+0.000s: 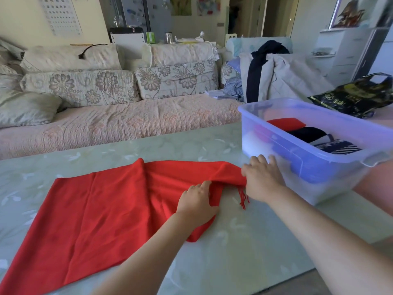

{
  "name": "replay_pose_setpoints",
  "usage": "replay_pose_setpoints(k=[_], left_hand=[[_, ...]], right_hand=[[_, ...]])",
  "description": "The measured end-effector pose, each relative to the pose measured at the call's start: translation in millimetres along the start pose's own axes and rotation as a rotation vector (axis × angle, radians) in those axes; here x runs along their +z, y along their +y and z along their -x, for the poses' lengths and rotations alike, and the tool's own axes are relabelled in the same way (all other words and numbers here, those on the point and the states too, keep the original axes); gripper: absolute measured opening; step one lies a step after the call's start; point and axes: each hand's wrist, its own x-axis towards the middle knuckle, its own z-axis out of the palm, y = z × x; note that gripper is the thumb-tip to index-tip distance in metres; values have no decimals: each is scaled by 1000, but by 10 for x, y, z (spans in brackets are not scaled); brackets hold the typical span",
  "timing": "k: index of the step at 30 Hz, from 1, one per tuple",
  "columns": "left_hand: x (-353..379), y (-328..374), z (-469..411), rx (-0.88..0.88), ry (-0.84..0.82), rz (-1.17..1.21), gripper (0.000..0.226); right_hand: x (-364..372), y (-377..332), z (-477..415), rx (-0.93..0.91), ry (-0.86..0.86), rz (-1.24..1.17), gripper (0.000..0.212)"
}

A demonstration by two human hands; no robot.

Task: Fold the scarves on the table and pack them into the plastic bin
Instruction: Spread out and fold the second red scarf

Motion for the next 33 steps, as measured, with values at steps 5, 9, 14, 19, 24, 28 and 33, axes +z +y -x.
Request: replay_pose_setpoints(k=[5, 9, 14, 19, 24, 28, 33], left_hand=[[15, 144, -179, -7, 94, 474, 40], [-63, 83, -188, 111, -108, 522, 26], [-162, -173, -500, 122, 174, 308, 23], [-153, -210, -1063, 149, 153, 113, 37], [-33, -119, -1407, 112, -193, -274, 59], [-84, -161, -1444, 193, 29, -257, 34], [-256, -392, -1124, 352, 328, -116, 25]], right_hand=[[214, -97, -143, -181, -11, -218, 53], [267, -40, -286, -52, 53, -318, 37], [239, 10, -374, -26, 103, -427, 36], [260, 21, -305, -25, -147, -549, 37], [486, 80, -406, 104, -26, -724, 34], [518, 59, -460, 105, -171, -557, 29], [271, -138, -551, 113, 227, -557, 13]])
